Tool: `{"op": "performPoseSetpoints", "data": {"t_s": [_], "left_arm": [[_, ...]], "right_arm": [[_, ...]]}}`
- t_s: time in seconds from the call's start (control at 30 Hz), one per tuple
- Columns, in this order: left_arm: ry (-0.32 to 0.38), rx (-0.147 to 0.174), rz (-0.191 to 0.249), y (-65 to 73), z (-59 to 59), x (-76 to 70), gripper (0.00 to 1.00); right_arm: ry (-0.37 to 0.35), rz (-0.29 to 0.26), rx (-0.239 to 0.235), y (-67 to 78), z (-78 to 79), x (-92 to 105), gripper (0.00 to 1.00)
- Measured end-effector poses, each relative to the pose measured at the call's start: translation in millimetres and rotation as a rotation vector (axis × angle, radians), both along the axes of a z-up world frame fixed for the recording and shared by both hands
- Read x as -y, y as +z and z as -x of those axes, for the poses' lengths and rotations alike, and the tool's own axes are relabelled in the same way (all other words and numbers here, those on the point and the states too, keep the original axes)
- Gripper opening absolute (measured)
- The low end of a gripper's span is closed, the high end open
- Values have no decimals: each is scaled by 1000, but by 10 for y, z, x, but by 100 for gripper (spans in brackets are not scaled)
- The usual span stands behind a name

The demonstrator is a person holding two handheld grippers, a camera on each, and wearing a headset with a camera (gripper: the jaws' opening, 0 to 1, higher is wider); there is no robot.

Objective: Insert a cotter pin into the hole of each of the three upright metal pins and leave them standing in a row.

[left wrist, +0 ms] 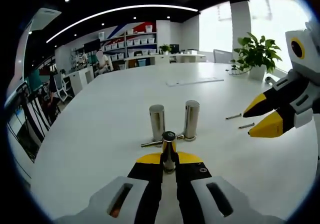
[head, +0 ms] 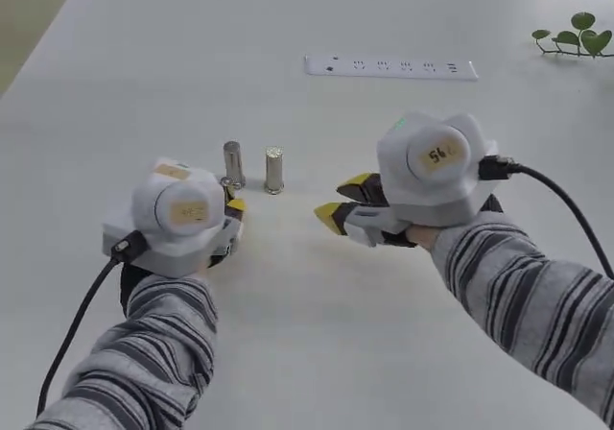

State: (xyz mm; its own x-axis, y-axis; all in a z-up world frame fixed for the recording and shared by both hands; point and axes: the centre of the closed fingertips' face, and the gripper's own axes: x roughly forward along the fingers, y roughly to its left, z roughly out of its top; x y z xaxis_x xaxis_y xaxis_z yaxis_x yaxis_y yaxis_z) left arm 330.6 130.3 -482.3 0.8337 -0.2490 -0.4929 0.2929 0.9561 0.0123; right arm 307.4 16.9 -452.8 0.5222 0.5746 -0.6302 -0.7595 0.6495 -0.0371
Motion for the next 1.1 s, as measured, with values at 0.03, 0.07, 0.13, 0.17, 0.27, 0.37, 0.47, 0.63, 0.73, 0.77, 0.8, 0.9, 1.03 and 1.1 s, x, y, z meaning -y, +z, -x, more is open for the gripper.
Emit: {"op": "performPoseSetpoints", "data": {"t_s": [0.03, 0.07, 0.13, 0.17, 0.27, 0.37, 0.47, 0.63, 0.73, 0.77, 0.8, 0.9, 1.03, 1.1], "left_arm": [[1, 1, -1, -1, 0, -3, 5], [0, 0, 1, -8, 5, -6, 5], [-1, -6, -1, -31, 15, -9, 5], [0, -1, 7, -30, 18, -13, 5], [0, 0, 9, -28, 18, -7, 5], [-5, 0, 6, -32, 13, 0, 5], [-5, 1, 6, -33, 13, 2, 5], [-1, 0, 4, -32, 15, 2, 6], [-1, 1, -3, -34, 12, 4, 6], [1, 0, 1, -34, 11, 5, 6], [2, -1, 3, -34, 10, 2, 6], [3, -5, 6, -35, 15, 4, 6], [13, -16, 45, -40, 37, 10, 9], [6, -15, 46, -43, 42, 7, 11]], "right_arm": [[0, 0, 0, -1, 0, 4, 19], [-1, 1, 1, -1, -3, 8, 19], [-1, 8, 9, 1, -8, 18, 19], [0, 11, 11, 1, -7, 20, 19], [0, 15, 13, 0, -4, 23, 20], [-1, 17, 8, -13, 5, 27, 20], [-3, 19, 9, -19, 11, 30, 20], [3, 14, 18, -5, 14, 9, 20], [-6, 0, 14, 0, 7, 3, 21], [-7, -5, 13, 4, 7, -2, 21], [-8, -5, 13, 5, 8, -3, 22], [-8, -9, 14, 10, 6, -15, 22], [-11, -19, 14, 17, -17, -36, 24], [-12, -28, 18, 30, -50, -59, 24]]}}
